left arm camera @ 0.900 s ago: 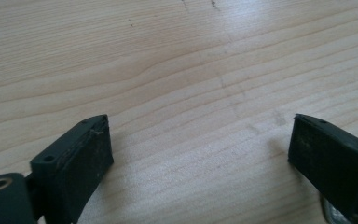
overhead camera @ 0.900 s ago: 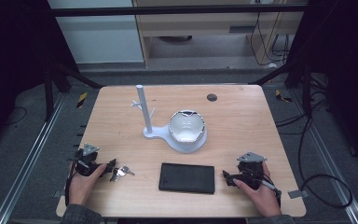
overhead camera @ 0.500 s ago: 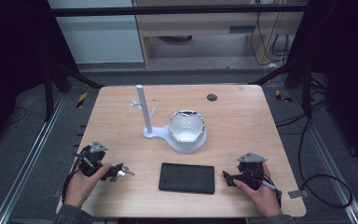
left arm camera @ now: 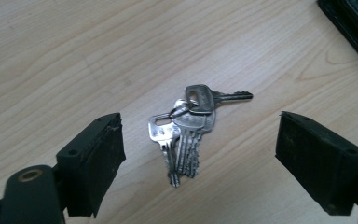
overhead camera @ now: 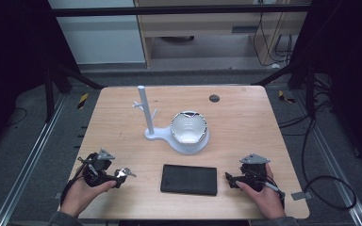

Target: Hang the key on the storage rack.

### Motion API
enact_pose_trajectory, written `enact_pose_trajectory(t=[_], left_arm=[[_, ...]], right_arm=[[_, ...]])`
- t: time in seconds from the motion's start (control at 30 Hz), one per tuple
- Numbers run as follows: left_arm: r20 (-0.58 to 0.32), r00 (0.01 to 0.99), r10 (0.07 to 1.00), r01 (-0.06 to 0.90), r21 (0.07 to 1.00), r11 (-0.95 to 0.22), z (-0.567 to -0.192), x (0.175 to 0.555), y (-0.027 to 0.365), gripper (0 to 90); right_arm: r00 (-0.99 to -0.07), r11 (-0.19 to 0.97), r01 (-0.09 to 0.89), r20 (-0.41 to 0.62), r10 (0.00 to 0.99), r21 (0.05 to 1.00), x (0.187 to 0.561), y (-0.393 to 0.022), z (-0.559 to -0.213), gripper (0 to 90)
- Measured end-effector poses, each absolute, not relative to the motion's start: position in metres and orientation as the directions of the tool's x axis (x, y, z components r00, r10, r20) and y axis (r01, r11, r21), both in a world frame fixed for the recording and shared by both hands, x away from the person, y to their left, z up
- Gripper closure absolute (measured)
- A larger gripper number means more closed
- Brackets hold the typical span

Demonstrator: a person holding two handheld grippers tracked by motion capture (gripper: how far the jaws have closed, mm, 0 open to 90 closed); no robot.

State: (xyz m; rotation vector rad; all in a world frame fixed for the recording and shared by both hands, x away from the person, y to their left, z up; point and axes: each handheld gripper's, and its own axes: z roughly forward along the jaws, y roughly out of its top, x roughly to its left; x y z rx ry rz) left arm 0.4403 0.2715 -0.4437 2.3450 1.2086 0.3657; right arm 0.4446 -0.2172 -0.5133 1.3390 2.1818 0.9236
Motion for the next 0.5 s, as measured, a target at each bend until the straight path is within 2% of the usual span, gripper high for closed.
enact_pose_trajectory(t=[0.3, 0.4, 0.43, 0.5], left_arm=[[0.024, 0.599, 0.8, 0.704, 0.461, -0.541, -0.4459, 0.4409, 0.2672, 26.8], [0.026, 0.603, 0.798, 0.706, 0.449, -0.548, -0.448, 0.4427, 0.2664, 32.8], [0.03, 0.603, 0.797, 0.709, 0.439, -0.552, -0.4496, 0.4445, 0.2666, 37.8], [0.023, 0.604, 0.797, 0.715, 0.426, -0.554, -0.4515, 0.4461, 0.267, 40.3]], right_arm=[[-0.45, 0.316, 0.616, -0.007, 0.893, 0.721, 0.4446, -0.2172, -0.5132, 0.3], [-0.448, 0.311, 0.622, 0.001, 0.894, 0.719, 0.4443, -0.2169, -0.5128, 0.3], [-0.449, 0.315, 0.617, -0.006, 0.893, 0.721, 0.4445, -0.2171, -0.5132, 0.3], [-0.449, 0.315, 0.618, -0.006, 0.894, 0.721, 0.4445, -0.2171, -0.5132, 0.3]])
